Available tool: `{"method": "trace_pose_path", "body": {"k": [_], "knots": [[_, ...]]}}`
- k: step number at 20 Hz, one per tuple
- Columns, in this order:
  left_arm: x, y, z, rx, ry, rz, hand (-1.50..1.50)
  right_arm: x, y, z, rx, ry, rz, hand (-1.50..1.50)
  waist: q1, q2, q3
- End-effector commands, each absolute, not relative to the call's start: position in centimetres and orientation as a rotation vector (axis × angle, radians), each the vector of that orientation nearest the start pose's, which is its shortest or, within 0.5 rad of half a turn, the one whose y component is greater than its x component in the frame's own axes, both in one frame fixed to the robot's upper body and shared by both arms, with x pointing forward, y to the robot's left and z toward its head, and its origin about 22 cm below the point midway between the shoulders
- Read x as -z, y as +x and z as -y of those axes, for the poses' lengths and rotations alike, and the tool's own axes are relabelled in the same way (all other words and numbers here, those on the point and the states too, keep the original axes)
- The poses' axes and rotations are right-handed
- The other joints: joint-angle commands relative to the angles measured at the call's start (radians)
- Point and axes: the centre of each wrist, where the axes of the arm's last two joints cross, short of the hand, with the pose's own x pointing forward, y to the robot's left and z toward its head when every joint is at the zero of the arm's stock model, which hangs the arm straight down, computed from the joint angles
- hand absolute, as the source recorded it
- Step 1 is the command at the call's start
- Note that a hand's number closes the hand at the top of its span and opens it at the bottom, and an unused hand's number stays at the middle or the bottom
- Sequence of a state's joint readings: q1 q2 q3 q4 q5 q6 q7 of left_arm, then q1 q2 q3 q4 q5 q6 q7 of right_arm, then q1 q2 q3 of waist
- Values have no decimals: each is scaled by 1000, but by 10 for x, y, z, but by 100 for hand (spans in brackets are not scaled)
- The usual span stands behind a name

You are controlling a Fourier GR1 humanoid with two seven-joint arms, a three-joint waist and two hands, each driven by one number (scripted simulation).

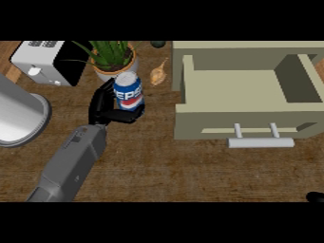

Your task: Pick up the can, place it into the drawer and close the drawer

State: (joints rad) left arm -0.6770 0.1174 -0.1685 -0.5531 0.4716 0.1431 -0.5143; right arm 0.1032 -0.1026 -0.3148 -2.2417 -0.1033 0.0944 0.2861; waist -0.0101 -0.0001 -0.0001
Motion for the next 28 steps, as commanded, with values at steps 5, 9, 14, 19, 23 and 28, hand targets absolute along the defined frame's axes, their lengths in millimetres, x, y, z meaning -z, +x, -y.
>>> {"method": "trace_pose_path", "body": {"k": [5,9,14,19,23,28], "knots": [[-32,392,-142,59,-145,1676,150,-151,181,308,64,-294,1881,-150,14,-3,1],[-85,402,-108,72,-185,1713,150,-156,161,298,82,-278,1880,-150,7,-4,0],[-137,407,-102,78,-169,1716,150,-147,154,297,53,-277,1863,-150,5,-3,1],[-180,409,-62,148,-166,1720,150,-148,172,306,44,-314,1870,-150,4,-1,1],[-208,412,-30,177,-137,1704,150,-163,186,304,65,-294,1881,-150,0,2,1],[-233,420,-7,168,-121,1703,150,-154,162,299,46,-286,1913,-150,-26,5,1]]}}
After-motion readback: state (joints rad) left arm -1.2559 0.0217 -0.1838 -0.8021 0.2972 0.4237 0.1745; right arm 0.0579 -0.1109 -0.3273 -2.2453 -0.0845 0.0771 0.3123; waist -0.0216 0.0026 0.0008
